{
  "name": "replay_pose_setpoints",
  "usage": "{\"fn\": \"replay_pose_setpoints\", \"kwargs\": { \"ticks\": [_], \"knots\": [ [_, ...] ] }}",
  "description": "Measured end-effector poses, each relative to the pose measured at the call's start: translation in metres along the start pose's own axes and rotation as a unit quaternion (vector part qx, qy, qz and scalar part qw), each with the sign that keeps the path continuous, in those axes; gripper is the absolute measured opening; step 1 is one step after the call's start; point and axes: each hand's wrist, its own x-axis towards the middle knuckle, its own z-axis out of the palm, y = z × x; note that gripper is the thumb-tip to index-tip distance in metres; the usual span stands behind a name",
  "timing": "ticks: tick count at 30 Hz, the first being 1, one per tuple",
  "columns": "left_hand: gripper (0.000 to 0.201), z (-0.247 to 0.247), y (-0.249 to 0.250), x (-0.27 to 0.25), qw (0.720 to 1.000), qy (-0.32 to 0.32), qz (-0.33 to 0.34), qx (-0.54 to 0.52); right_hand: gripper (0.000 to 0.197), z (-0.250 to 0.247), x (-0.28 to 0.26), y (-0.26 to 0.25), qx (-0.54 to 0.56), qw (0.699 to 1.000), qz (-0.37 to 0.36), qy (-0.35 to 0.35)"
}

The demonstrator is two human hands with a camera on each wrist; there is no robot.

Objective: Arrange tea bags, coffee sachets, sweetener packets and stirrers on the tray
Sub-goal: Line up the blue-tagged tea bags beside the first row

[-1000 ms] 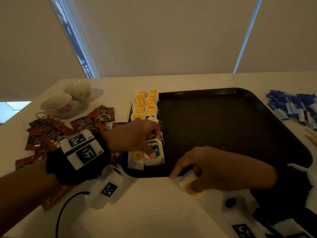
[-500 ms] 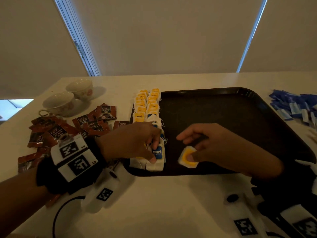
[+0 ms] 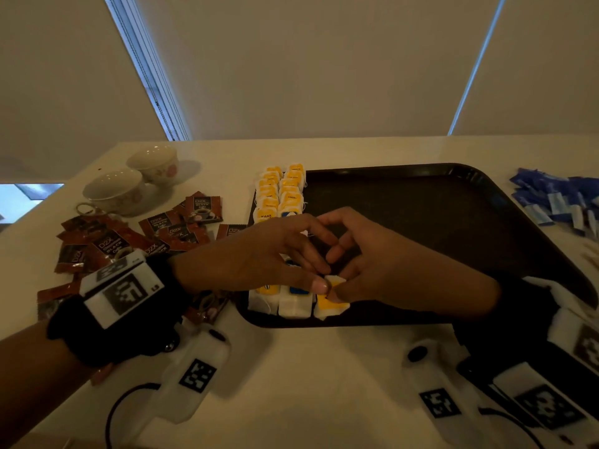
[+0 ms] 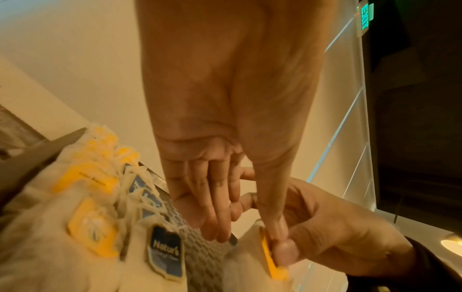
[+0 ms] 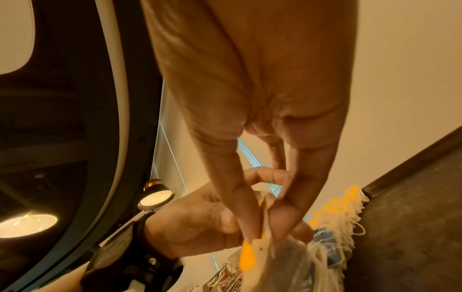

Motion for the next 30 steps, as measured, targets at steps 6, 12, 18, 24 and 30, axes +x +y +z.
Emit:
{"fn": "replay_pose_setpoints", "kwargs": {
  "ticks": [6, 12, 18, 24, 30],
  "knots": [
    [0.054, -0.004, -0.004, -0.004, 1.000, 0.012, -0.002, 0.010, 0.083, -0.001, 0.006, -0.009, 0.015, 0.999, 0.010, 0.040],
    [0.025, -0.009, -0.005, -0.014, 0.992, 0.036, 0.019, 0.123, 0.086, 0.005, 0.009, -0.018, 0.021, 0.998, -0.028, 0.053],
    [0.034, -0.013, -0.011, -0.021, 0.985, 0.080, 0.058, 0.145, 0.088, 0.006, 0.013, -0.024, -0.034, 0.995, -0.059, 0.067],
    [0.025, -0.017, -0.028, -0.036, 0.990, 0.067, -0.012, 0.119, 0.064, 0.007, 0.010, -0.017, -0.157, 0.987, -0.022, -0.031],
    [0.045, -0.013, -0.043, -0.044, 0.991, 0.074, -0.111, 0.020, 0.038, 0.021, 0.002, -0.007, -0.323, 0.936, -0.062, -0.124]
  ]
}}
